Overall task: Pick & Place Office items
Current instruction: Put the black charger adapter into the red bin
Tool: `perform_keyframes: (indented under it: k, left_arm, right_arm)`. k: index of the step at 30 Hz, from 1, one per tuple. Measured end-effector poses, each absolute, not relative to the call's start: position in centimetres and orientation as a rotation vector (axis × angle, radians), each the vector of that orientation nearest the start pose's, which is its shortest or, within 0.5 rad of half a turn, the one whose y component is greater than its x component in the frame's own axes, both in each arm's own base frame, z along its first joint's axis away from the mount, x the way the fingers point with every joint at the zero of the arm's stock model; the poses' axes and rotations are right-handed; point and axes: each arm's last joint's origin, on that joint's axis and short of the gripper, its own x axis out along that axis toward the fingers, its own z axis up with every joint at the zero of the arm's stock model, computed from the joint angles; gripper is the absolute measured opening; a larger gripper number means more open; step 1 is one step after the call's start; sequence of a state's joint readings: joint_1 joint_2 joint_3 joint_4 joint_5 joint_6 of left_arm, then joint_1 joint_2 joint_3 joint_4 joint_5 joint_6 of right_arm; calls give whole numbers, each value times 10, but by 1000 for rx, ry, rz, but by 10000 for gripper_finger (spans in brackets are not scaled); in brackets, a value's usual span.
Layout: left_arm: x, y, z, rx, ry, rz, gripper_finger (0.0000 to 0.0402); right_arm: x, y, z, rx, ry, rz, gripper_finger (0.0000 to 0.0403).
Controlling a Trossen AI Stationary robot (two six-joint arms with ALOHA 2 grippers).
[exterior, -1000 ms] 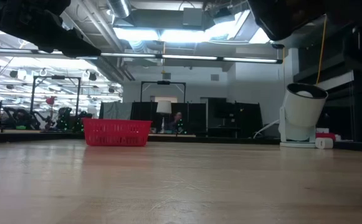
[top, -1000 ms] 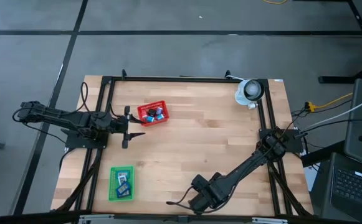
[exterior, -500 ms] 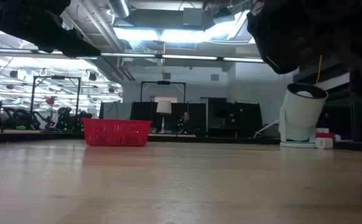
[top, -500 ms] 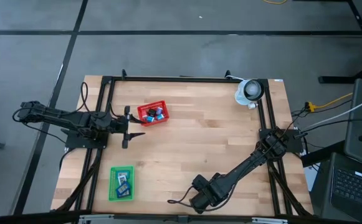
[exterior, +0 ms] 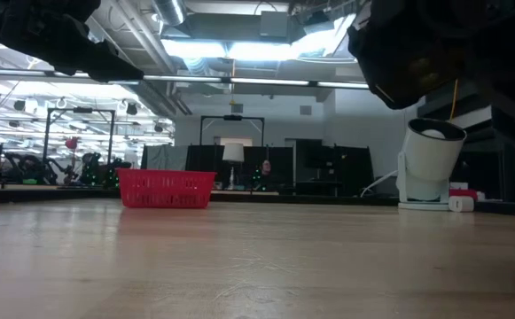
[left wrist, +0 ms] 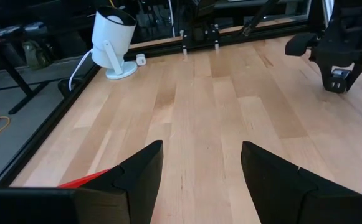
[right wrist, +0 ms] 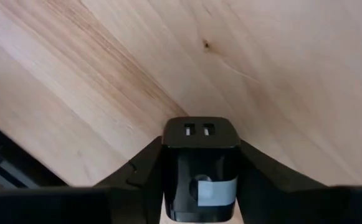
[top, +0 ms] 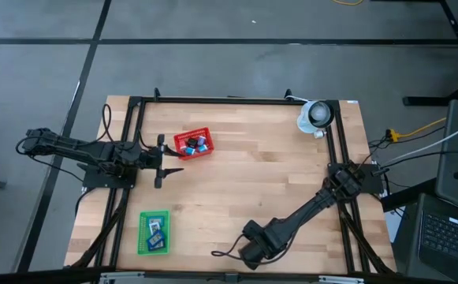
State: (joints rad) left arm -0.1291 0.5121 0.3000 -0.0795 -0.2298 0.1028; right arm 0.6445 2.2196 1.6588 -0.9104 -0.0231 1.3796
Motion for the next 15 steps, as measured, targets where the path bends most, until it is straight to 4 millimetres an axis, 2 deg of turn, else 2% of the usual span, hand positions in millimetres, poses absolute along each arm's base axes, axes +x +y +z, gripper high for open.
perform_keyframes:
  k: [5, 10, 15]
  left_arm:
    - [134, -11, 212, 153, 292, 79, 212]
    - [134, -11, 215, 155, 266, 66, 212]
    - [126, -12, 228, 146, 137, 26, 212]
  right_arm:
    - [354, 245, 138, 651, 1455, -462, 146]
    - [371, 224, 139, 625, 1422, -425, 146]
    - [393, 196, 148, 530, 1190, -479, 145]
